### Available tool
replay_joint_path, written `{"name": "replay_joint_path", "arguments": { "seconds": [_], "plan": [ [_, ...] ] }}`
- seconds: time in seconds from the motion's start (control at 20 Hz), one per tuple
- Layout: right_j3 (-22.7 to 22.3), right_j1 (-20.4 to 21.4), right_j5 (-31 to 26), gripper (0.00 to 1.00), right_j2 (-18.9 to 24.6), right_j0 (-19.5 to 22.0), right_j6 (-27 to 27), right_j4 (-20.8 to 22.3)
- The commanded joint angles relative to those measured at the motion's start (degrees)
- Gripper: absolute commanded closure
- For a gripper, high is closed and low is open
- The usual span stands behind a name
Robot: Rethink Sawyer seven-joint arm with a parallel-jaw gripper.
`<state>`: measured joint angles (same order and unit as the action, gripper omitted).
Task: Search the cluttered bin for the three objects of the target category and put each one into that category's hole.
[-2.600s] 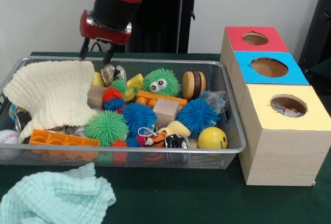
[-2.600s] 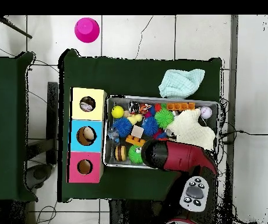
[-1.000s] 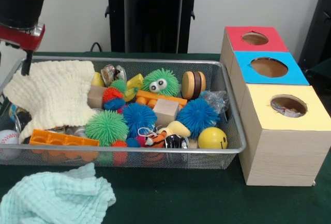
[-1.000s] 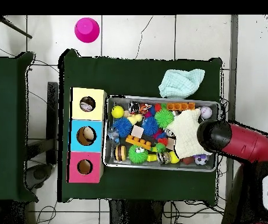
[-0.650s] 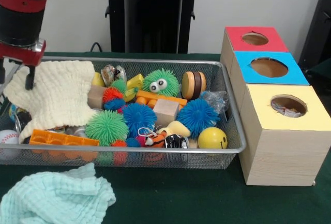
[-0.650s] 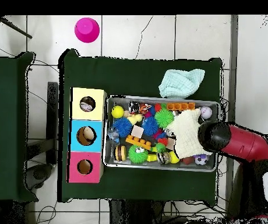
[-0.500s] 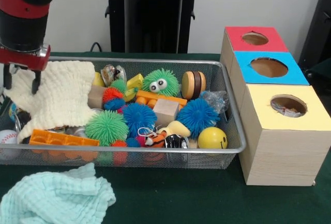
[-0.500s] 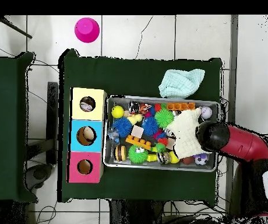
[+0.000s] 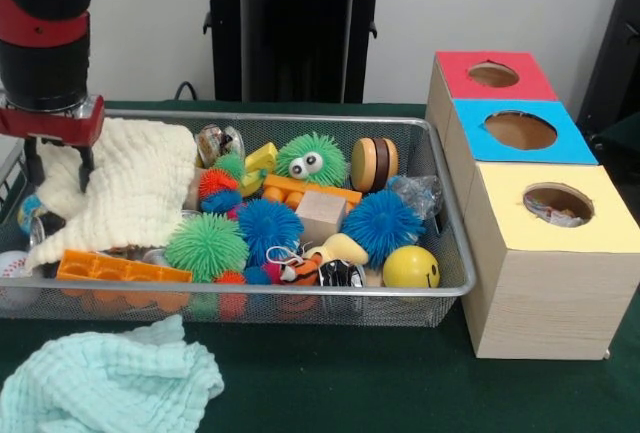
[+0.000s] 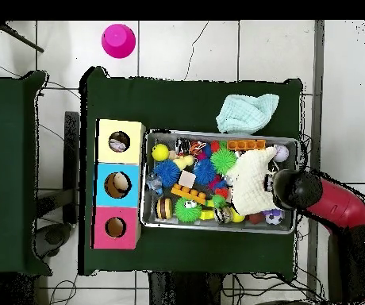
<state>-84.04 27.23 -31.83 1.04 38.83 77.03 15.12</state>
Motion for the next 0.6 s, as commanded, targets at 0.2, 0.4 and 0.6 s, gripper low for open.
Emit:
{"name": "replay_joint_path", "arguments": {
  "seconds": [0.2,0.4,0.6],
  "plan": [
    [-5.1,-8.7,-2.9,0.00,15.0,6.8,-5.6,-1.8],
    [-5.6,-13.1,2.2,0.00,21.3,12.0,-8.2,-0.4],
    [-7.5,-17.2,4.3,0.00,27.6,17.6,-10.1,0.5]
  ]
}}
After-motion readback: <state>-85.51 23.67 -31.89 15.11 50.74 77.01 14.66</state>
